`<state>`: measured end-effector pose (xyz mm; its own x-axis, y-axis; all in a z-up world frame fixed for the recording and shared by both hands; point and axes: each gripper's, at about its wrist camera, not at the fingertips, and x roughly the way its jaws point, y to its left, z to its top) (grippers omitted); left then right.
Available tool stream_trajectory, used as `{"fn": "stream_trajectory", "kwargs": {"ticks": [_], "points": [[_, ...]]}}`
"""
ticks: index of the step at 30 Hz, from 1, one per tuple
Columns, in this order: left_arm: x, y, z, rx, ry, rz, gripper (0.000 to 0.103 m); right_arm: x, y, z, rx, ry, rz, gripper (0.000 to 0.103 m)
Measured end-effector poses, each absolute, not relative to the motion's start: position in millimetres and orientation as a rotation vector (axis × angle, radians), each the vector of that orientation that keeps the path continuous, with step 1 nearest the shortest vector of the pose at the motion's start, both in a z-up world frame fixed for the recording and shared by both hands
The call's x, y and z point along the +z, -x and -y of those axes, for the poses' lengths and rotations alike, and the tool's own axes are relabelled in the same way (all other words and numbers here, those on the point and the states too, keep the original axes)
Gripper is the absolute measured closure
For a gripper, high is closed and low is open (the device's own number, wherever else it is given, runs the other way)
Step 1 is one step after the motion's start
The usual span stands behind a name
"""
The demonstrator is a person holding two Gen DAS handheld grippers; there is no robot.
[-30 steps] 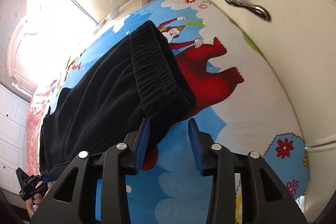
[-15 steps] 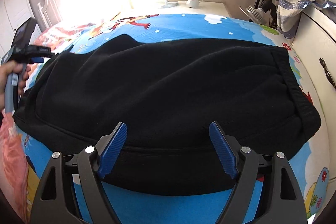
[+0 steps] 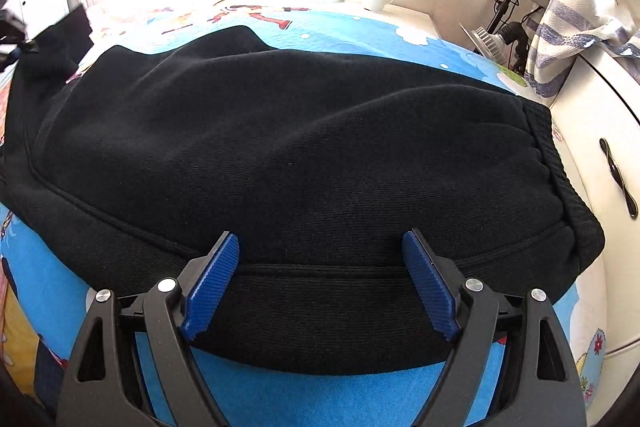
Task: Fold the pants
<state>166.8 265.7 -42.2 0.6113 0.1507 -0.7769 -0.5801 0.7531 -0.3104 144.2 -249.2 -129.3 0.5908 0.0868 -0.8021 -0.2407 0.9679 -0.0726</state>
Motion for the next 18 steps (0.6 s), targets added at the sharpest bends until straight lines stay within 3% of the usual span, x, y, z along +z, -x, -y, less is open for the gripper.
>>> {"fn": "stream_trajectory", "kwargs": {"ticks": [3, 7, 10, 11, 12, 16, 18], "points": [[-63, -48, -332, 0.544, 0.894, -0.658, 0.098, -128, -145, 250, 0.200, 0.171, -0.931, 0.022], [-136, 31, -375, 0.590, 1.082, -0.696, 0.096, -128, -146, 249, 0.208, 0.178, -0.945, 0.021], [-152, 58, -386, 0.525, 1.137, -0.625, 0.085, -127, -147, 249, 0.214, 0.174, -0.958, 0.021], [-153, 62, -391, 0.511, 1.164, -0.593, 0.075, -126, -147, 250, 0.215, 0.171, -0.961, 0.020], [-154, 65, -396, 0.487, 1.198, -0.558, 0.072, -126, -147, 249, 0.216, 0.172, -0.961, 0.020], [-160, 58, -407, 0.426, 1.275, -0.529, 0.072, -121, -147, 253, 0.224, 0.126, -0.975, 0.019], [-169, 49, -412, 0.395, 1.308, -0.544, 0.072, -110, -142, 253, 0.289, 0.069, -0.960, 0.025]]}}
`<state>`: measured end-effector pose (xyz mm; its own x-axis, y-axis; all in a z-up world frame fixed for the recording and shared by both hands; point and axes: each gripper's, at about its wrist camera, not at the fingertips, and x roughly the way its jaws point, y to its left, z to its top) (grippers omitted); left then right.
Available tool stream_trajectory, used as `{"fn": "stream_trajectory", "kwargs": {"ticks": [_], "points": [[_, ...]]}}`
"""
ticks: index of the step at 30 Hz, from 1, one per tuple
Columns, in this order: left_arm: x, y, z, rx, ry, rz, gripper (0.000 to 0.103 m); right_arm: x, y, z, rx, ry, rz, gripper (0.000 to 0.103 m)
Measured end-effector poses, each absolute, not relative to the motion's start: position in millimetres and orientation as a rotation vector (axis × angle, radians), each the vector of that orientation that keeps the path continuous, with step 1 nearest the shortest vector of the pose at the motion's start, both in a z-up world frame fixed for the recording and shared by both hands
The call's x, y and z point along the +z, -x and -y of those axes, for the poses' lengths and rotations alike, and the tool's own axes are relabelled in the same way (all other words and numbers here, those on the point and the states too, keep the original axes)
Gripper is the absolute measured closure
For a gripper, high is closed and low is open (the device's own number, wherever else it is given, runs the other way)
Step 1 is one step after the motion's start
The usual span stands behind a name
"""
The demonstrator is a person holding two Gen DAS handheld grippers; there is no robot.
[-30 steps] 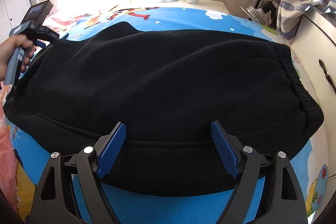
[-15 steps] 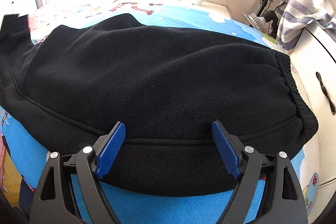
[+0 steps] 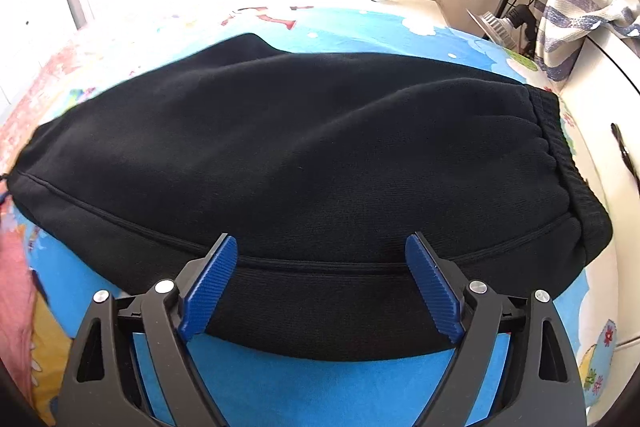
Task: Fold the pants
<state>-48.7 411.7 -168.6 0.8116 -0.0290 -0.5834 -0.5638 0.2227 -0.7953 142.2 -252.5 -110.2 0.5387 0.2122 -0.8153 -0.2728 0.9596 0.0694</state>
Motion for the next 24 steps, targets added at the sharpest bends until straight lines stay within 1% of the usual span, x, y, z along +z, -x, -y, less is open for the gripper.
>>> {"fn": "stream_trajectory", "kwargs": {"ticks": [1, 2, 3, 4, 5, 8, 10, 11, 12, 13, 14, 16, 17, 20, 23, 24], "points": [[-172, 44, -413, 0.379, 1.320, -0.551, 0.072, -104, -139, 248, 0.337, 0.058, -0.945, 0.025], [-173, 38, -414, 0.376, 1.312, -0.559, 0.075, -99, -135, 240, 0.375, 0.070, -0.925, 0.025], [-171, 32, -415, 0.375, 1.293, -0.573, 0.083, -95, -131, 231, 0.404, 0.096, -0.908, 0.025], [-166, 31, -415, 0.404, 1.271, -0.583, 0.086, -94, -128, 221, 0.432, 0.120, -0.905, 0.025], [-159, 32, -414, 0.420, 1.249, -0.585, 0.088, -93, -126, 212, 0.457, 0.137, -0.908, 0.025], [-141, 40, -405, 0.459, 1.188, -0.572, 0.088, -98, -123, 194, 0.494, 0.154, -0.922, 0.025], [-152, 41, -407, 0.473, 1.211, -0.597, 0.086, -106, -123, 184, 0.515, 0.170, -0.949, 0.025], [-161, 43, -407, 0.484, 1.228, -0.619, 0.082, -111, -122, 180, 0.526, 0.183, -0.965, 0.025], [-165, 46, -404, 0.495, 1.239, -0.625, 0.072, -115, -121, 176, 0.535, 0.195, -0.976, 0.025], [-165, 50, -398, 0.494, 1.237, -0.627, 0.068, -118, -118, 173, 0.539, 0.206, -0.980, 0.025], [-164, 52, -389, 0.465, 1.239, -0.629, 0.060, -119, -117, 171, 0.537, 0.216, -0.979, 0.025], [-161, 53, -365, 0.355, 1.268, -0.627, 0.059, -119, -117, 170, 0.535, 0.205, -0.980, 0.025], [-161, 50, -351, 0.317, 1.267, -0.655, 0.059, -118, -118, 170, 0.542, 0.192, -0.976, 0.025], [-165, 34, -311, 0.185, 1.291, -0.721, 0.065, -106, -113, 157, 0.574, 0.196, -0.919, 0.025], [-171, 19, -287, 0.129, 1.301, -0.768, 0.066, -93, -109, 134, 0.613, 0.235, -0.826, 0.025], [-174, 16, -283, 0.122, 1.310, -0.772, 0.068, -92, -112, 126, 0.608, 0.244, -0.816, 0.025]]}}
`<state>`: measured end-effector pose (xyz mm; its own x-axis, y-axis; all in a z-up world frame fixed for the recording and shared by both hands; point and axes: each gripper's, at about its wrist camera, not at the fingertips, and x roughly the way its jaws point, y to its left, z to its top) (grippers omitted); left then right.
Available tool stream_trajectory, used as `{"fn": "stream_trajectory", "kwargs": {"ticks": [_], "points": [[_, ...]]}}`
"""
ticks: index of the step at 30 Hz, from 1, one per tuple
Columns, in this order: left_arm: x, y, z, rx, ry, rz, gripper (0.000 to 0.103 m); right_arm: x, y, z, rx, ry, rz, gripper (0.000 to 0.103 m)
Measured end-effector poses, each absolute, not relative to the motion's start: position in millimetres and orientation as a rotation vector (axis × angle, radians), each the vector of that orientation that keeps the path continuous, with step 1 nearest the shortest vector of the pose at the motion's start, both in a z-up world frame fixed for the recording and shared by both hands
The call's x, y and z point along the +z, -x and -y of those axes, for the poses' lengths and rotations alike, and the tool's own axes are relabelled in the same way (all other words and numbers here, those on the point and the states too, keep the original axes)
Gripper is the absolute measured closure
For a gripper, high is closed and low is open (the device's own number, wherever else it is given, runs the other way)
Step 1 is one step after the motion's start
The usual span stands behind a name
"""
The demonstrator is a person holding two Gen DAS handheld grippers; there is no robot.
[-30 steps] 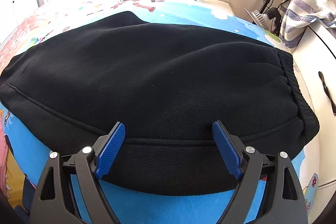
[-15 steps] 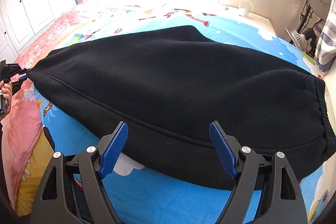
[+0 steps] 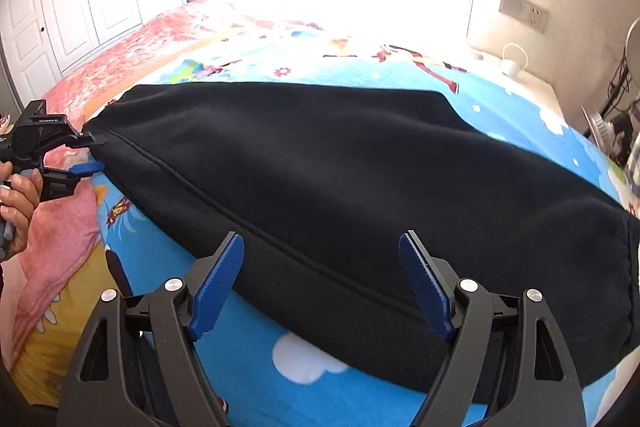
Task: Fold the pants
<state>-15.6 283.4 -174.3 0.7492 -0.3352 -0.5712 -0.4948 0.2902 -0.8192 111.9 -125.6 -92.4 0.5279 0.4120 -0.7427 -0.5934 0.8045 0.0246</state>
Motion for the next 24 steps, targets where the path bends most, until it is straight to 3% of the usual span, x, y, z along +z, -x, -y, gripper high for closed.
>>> {"fn": "stream_trajectory", "kwargs": {"ticks": [1, 3, 4, 11, 13, 16, 17, 18, 20, 24], "points": [[-178, 13, -281, 0.117, 1.319, -0.776, 0.070, -93, -116, 117, 0.602, 0.245, -0.817, 0.025], [-182, 5, -279, 0.099, 1.321, -0.776, 0.092, -99, -124, 104, 0.609, 0.231, -0.823, 0.025], [-180, 3, -276, 0.098, 1.299, -0.778, 0.097, -106, -127, 96, 0.606, 0.253, -0.845, 0.025], [-173, 13, -266, 0.158, 1.195, -0.799, 0.098, -133, -121, 92, 0.579, 0.323, -0.945, 0.022], [-191, 17, -270, 0.142, 1.291, -0.791, 0.094, -135, -122, 94, 0.573, 0.328, -0.947, 0.019], [-173, 31, -272, 0.187, 1.209, -0.740, 0.092, -138, -126, 94, 0.564, 0.328, -0.946, 0.015], [-161, 35, -274, 0.203, 1.150, -0.696, 0.084, -138, -126, 94, 0.560, 0.324, -0.945, 0.015], [-149, 38, -275, 0.210, 1.079, -0.644, 0.067, -139, -125, 93, 0.555, 0.322, -0.942, 0.015], [-135, 34, -274, 0.199, 0.961, -0.581, 0.044, -139, -124, 91, 0.544, 0.323, -0.934, 0.014], [-138, 6, -274, 0.228, 0.698, -0.643, 0.043, -139, -125, 92, 0.530, 0.322, -0.934, 0.011]]}}
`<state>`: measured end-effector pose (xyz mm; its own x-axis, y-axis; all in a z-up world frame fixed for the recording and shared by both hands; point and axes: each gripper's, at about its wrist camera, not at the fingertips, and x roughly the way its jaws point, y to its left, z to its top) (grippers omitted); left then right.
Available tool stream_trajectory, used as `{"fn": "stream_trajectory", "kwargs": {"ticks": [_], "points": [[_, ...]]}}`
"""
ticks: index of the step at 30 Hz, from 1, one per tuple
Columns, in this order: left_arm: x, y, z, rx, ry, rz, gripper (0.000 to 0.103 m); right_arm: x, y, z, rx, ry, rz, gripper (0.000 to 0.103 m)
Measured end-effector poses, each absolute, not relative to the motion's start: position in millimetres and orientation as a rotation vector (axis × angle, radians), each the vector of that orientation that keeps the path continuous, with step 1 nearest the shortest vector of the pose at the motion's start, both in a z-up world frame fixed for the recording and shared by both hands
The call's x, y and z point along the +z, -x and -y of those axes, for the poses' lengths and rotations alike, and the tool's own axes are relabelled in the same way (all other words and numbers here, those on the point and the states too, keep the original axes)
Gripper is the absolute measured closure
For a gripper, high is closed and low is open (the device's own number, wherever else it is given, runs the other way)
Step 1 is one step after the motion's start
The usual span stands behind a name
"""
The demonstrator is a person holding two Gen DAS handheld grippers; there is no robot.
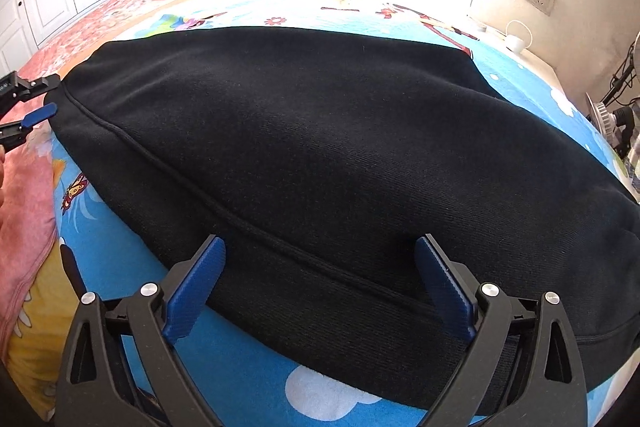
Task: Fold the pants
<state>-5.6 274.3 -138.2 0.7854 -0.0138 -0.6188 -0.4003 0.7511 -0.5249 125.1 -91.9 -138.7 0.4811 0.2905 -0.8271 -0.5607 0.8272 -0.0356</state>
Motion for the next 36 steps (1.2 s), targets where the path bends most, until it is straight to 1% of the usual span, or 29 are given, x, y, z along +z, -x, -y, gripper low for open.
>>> {"fn": "stream_trajectory", "kwargs": {"ticks": [2, 3, 5, 8, 10, 11, 12, 13, 14, 16, 17, 20, 21, 22, 23, 24, 25, 29, 32, 34, 36], "points": [[-152, -3, -285, 0.253, 0.643, -0.730, 0.044, -139, -125, 94, 0.530, 0.313, -0.938, 0.011], [-157, 3, -298, 0.288, 0.676, -0.733, 0.053, -139, -125, 94, 0.529, 0.314, -0.937, 0.011], [-154, 20, -324, 0.346, 0.745, -0.690, 0.053, -139, -125, 93, 0.526, 0.316, -0.935, 0.011], [-137, 29, -347, 0.330, 0.754, -0.631, 0.055, -139, -125, 93, 0.522, 0.315, -0.939, 0.011], [-133, 22, -357, 0.296, 0.724, -0.658, 0.054, -139, -124, 91, 0.515, 0.320, -0.936, 0.011], [-137, 8, -364, 0.338, 0.697, -0.715, 0.060, -139, -124, 91, 0.513, 0.315, -0.937, 0.011], [-143, -1, -376, 0.392, 0.696, -0.779, 0.088, -139, -124, 92, 0.514, 0.301, -0.943, 0.009], [-145, -7, -386, 0.448, 0.704, -0.810, 0.103, -139, -125, 94, 0.512, 0.289, -0.949, 0.004], [-137, -7, -389, 0.469, 0.680, -0.793, 0.101, -140, -126, 96, 0.505, 0.279, -0.957, 0.005], [-113, -15, -376, 0.541, 0.505, -0.752, 0.077, -141, -128, 98, 0.507, 0.258, -0.965, 0.004], [-104, -24, -370, 0.515, 0.472, -0.739, 0.065, -141, -128, 98, 0.504, 0.263, -0.965, 0.005], [-106, -57, -361, 0.357, 0.515, -0.769, 0.061, -135, -131, 98, 0.509, 0.275, -1.026, 0.005], [-114, -67, -362, 0.381, 0.505, -0.811, 0.059, -128, -134, 100, 0.502, 0.269, -1.058, 0.007], [-123, -74, -363, 0.487, 0.456, -0.876, 0.061, -116, -136, 102, 0.479, 0.277, -1.082, 0.007], [-128, -76, -365, 0.618, 0.408, -0.924, 0.059, -99, -137, 103, 0.453, 0.301, -1.084, 0.007], [-129, -72, -368, 0.676, 0.423, -0.923, 0.045, -76, -136, 105, 0.426, 0.332, -1.067, 0.006], [-126, -67, -368, 0.687, 0.458, -0.893, 0.045, -50, -134, 105, 0.401, 0.361, -1.051, 0.006], [-112, -65, -333, 0.646, 0.388, -0.879, 0.045, 52, -121, 96, 0.418, 0.452, -1.057, 0.006], [-110, -69, -306, 0.581, 0.401, -0.896, 0.045, 116, -106, 83, 0.440, 0.539, -0.977, 0.005], [-107, -70, -292, 0.572, 0.397, -0.893, 0.045, 145, -100, 79, 0.437, 0.576, -0.928, 0.005], [-105, -69, -286, 0.566, 0.411, -0.893, 0.041, 160, -98, 80, 0.436, 0.588, -0.923, 0.005]]}}
